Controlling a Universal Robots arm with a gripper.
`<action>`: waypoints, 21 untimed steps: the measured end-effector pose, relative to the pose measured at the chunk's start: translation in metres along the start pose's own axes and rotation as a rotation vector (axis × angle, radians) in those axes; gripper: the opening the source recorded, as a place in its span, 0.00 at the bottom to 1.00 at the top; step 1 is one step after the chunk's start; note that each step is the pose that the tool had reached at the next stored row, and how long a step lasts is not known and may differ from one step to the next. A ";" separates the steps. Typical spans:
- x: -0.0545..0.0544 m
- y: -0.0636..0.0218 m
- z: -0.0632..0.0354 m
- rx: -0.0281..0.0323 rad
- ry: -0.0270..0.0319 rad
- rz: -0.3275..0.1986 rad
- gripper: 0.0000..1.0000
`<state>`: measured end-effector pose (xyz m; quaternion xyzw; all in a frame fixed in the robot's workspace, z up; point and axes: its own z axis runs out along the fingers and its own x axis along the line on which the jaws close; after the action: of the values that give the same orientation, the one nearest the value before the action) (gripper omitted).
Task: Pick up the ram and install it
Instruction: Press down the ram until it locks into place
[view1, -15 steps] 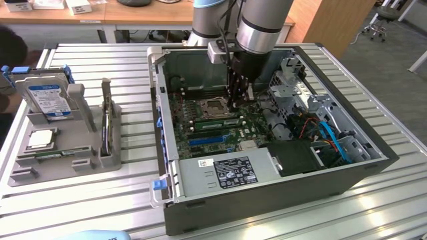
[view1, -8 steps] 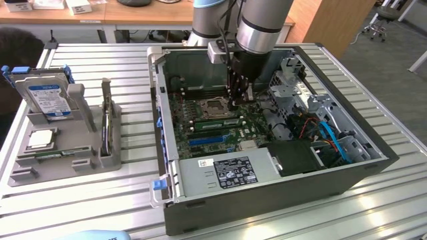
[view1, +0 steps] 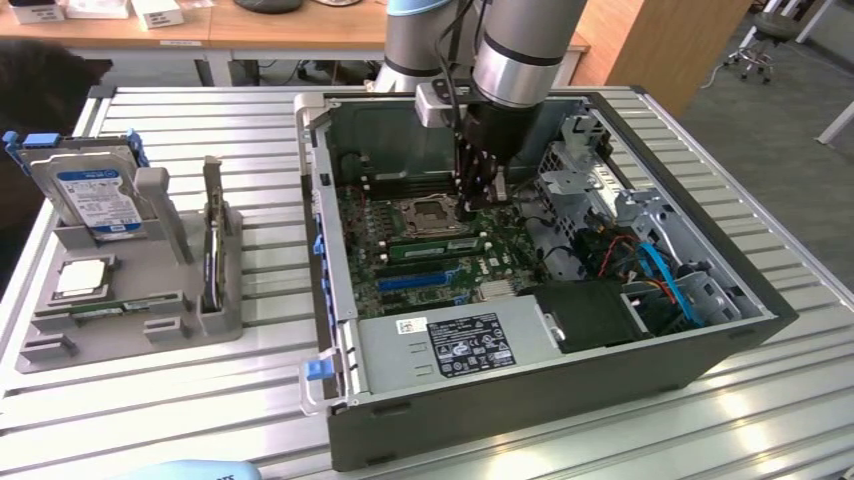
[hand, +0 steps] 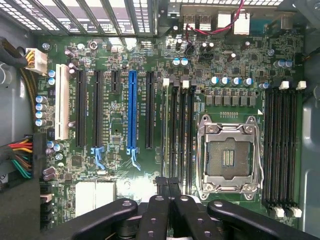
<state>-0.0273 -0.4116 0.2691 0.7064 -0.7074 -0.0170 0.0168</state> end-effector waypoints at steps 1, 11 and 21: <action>0.000 0.0000 0.0000 0.0012 -0.0009 0.000 0.10; 0.000 -0.0073 -0.0002 0.0167 -0.0120 -0.003 0.10; 0.000 -0.0130 -0.0005 0.0225 -0.0223 -0.004 0.10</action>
<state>-0.0143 -0.4115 0.2690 0.7076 -0.7064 -0.0170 0.0010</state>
